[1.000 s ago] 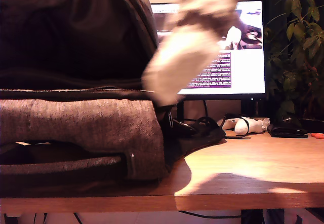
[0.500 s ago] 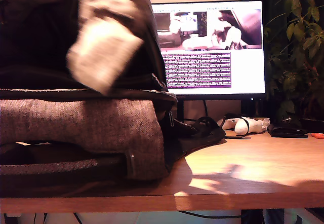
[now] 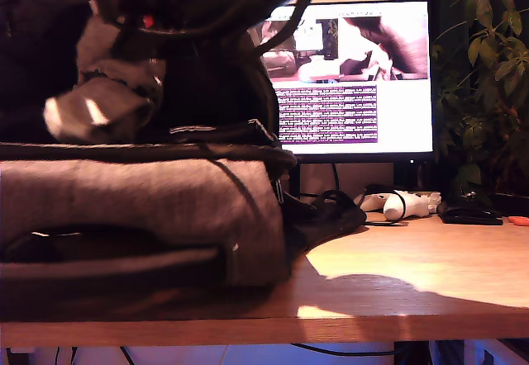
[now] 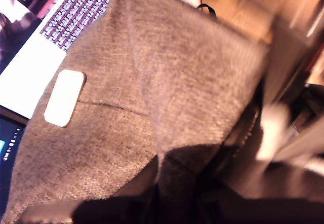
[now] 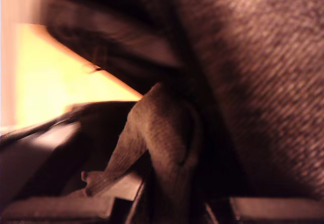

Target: Pack the pair of socks inside the grey Google backpack

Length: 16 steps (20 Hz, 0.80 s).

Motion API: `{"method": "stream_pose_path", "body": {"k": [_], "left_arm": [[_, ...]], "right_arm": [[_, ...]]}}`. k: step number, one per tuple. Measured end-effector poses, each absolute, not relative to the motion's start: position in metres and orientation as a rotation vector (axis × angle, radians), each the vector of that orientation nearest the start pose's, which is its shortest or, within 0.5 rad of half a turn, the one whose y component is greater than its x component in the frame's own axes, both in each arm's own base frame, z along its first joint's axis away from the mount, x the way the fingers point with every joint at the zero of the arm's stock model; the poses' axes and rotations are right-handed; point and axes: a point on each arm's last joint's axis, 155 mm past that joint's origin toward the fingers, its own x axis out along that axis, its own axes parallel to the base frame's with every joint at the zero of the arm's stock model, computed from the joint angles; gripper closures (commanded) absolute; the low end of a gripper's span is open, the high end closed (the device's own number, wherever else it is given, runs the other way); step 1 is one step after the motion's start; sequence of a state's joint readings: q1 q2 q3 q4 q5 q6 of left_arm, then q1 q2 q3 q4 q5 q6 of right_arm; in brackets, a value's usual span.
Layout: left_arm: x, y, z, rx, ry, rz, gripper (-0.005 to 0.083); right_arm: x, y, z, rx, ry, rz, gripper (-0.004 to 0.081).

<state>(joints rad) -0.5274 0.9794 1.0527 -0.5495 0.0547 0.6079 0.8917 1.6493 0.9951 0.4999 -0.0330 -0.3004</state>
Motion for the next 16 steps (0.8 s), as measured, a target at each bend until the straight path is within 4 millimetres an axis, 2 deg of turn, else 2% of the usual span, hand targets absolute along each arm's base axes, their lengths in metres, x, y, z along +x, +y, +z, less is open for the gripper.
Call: {"method": "stream_pose_path", "body": {"k": [5, 8, 9, 10, 12, 16], "left_arm": [[0.288, -0.182, 0.284, 0.687, 0.279, -0.712, 0.0798], [0.289, -0.184, 0.288, 0.683, 0.276, -0.721, 0.0798], [0.287, -0.184, 0.289, 0.679, 0.281, -0.725, 0.0798], [0.286, -0.183, 0.294, 0.676, 0.275, -0.727, 0.0798], [0.285, -0.183, 0.305, 0.666, 0.258, -0.729, 0.0798], [0.281, -0.184, 0.306, 0.664, 0.262, -0.743, 0.0798]], "right_arm": [[0.353, 0.383, 0.238, -0.2, 0.049, 0.717, 0.0783], [0.366, 0.366, 0.243, 0.072, 0.12, 0.579, 0.0783], [0.372, 0.357, 0.243, 0.098, 0.125, 0.52, 0.0783], [0.383, 0.343, 0.241, 0.259, 0.162, 0.454, 0.0783], [0.397, 0.324, 0.236, 0.37, 0.18, 0.356, 0.0783], [0.393, 0.328, 0.234, 0.406, 0.195, 0.353, 0.0782]]}}
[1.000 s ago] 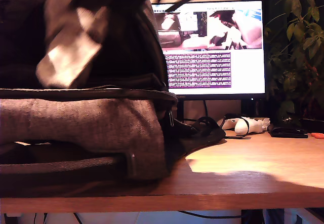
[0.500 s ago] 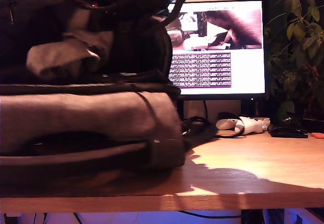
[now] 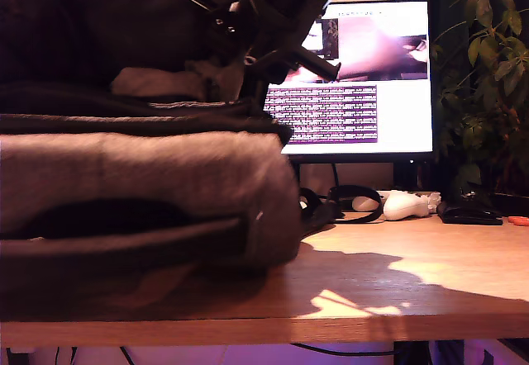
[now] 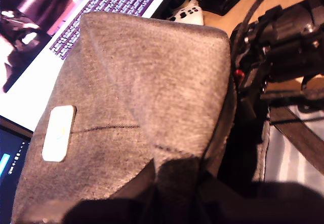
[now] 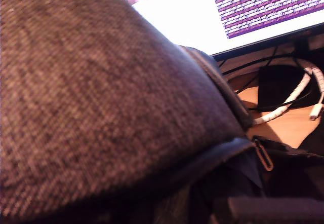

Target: Pack the pair of socks inside the grey Google backpack

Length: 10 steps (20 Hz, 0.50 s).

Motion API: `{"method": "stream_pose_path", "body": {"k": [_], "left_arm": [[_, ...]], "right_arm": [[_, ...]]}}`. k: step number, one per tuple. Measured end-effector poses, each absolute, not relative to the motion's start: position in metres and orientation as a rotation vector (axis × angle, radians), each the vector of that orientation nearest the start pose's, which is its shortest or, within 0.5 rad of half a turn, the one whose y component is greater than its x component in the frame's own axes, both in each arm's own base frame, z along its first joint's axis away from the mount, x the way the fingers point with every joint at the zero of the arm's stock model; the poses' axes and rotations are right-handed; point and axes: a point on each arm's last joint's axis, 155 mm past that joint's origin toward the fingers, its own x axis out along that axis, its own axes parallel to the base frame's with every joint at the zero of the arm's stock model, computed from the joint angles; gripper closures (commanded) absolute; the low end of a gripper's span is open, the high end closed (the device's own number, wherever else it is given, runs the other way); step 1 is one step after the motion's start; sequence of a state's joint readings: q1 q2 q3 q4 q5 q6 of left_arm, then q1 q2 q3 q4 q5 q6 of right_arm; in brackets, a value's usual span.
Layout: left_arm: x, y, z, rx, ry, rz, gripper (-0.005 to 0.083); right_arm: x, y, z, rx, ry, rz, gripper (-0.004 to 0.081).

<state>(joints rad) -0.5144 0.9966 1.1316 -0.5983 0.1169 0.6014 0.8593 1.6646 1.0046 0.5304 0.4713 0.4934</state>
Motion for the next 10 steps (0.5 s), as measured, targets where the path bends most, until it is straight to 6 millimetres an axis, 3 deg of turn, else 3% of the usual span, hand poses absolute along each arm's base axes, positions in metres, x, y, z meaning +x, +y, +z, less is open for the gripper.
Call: {"method": "stream_pose_path", "body": {"k": [2, 3, 5, 6, 10], "left_arm": [[0.28, -0.186, 0.306, 0.659, 0.259, -0.757, 0.0798], [0.279, -0.187, 0.306, 0.657, 0.259, -0.764, 0.0798], [0.276, -0.188, 0.303, 0.654, 0.266, -0.781, 0.0798], [0.275, -0.188, 0.303, 0.654, 0.27, -0.785, 0.0798], [0.275, -0.188, 0.303, 0.655, 0.271, -0.783, 0.0798]], "right_arm": [[0.387, 0.336, 0.233, 0.397, 0.201, 0.38, 0.0767], [0.382, 0.343, 0.233, 0.376, 0.206, 0.415, 0.0674], [0.372, 0.362, 0.23, 0.314, 0.237, 0.525, 0.0339], [0.366, 0.372, 0.228, 0.263, 0.259, 0.588, 0.0239], [0.356, 0.39, 0.23, 0.19, 0.317, 0.685, 0.0224]]}}
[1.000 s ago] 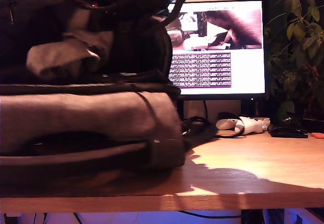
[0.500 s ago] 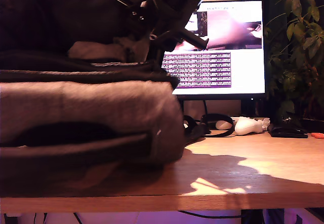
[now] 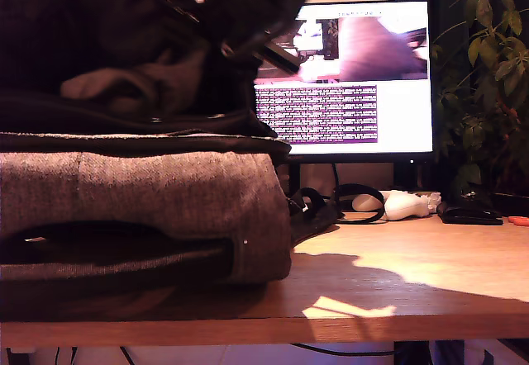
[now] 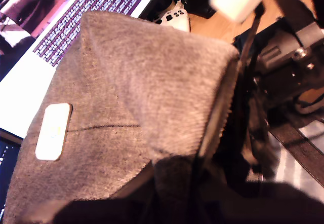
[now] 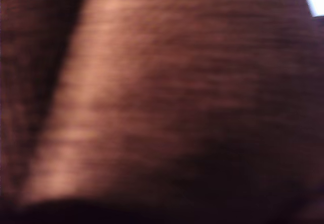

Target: Pack the pair of socks inside the grey Google backpack

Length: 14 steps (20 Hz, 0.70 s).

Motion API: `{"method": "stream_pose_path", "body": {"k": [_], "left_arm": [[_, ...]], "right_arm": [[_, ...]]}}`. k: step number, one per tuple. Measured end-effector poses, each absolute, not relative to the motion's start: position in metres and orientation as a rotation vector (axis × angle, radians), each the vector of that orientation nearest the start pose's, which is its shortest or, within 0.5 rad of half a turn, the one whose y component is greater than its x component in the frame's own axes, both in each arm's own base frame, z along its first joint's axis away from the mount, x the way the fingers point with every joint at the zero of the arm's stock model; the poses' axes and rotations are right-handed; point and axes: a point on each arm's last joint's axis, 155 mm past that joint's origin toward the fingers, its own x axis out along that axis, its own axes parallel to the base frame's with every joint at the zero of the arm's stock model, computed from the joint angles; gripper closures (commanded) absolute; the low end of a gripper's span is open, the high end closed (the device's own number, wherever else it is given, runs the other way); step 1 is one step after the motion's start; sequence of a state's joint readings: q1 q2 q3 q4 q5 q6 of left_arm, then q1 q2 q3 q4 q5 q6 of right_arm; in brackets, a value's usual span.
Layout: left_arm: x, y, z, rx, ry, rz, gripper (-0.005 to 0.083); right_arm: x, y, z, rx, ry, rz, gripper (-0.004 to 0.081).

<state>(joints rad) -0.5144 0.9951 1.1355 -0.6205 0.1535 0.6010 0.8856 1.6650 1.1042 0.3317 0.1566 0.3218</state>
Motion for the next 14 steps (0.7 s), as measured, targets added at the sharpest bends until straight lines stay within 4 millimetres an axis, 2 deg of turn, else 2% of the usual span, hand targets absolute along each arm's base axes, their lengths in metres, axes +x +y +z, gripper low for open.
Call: {"method": "stream_pose_path", "body": {"k": [3, 8, 14], "left_arm": [[0.275, -0.187, 0.303, 0.656, 0.272, -0.781, 0.0798], [0.277, -0.185, 0.303, 0.66, 0.275, -0.767, 0.0798], [0.276, -0.185, 0.301, 0.661, 0.282, -0.771, 0.0798]], "right_arm": [[0.347, 0.399, 0.227, 0.149, 0.395, 0.74, 0.0224], [0.34, 0.392, 0.214, 0.062, 0.526, 0.713, 0.0224], [0.33, 0.378, 0.205, -0.013, 0.584, 0.705, 0.0224]]}}
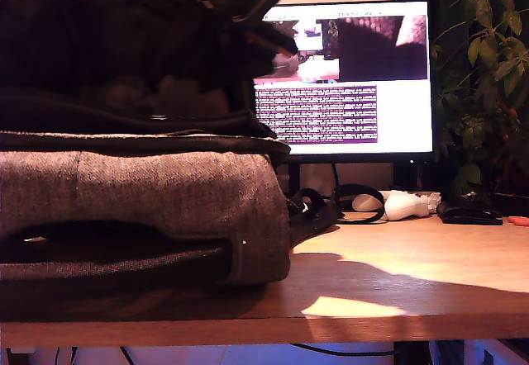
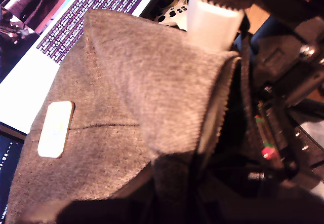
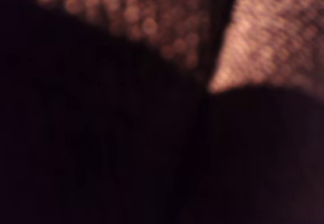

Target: Pack the pair of socks inside the grey Google backpack

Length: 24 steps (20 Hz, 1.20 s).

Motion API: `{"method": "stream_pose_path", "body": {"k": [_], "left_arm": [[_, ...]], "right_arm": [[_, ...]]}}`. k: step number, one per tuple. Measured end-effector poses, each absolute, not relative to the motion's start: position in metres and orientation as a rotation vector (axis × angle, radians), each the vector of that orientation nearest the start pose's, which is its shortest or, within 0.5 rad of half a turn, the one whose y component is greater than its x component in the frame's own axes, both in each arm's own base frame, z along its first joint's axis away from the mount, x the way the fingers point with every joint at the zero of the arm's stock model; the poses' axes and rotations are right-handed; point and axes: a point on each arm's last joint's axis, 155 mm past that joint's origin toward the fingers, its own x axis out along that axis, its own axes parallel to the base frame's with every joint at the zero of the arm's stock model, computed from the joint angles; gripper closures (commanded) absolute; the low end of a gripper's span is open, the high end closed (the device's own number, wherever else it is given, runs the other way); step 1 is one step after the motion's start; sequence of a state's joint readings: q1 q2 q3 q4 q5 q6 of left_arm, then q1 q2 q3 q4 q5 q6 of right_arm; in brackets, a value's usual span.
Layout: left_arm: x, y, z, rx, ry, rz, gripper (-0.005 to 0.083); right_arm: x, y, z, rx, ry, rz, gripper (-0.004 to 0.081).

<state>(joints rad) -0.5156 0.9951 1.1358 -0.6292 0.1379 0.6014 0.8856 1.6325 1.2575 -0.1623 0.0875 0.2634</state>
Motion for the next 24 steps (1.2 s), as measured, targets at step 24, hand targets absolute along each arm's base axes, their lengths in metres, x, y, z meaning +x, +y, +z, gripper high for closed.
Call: {"method": "stream_pose_path", "body": {"k": [24], "left_arm": [[0.276, -0.185, 0.299, 0.663, 0.29, -0.772, 0.0798]], "right_arm": [[0.249, 0.281, 0.224, -0.138, 0.574, 0.612, 0.0224]]}}
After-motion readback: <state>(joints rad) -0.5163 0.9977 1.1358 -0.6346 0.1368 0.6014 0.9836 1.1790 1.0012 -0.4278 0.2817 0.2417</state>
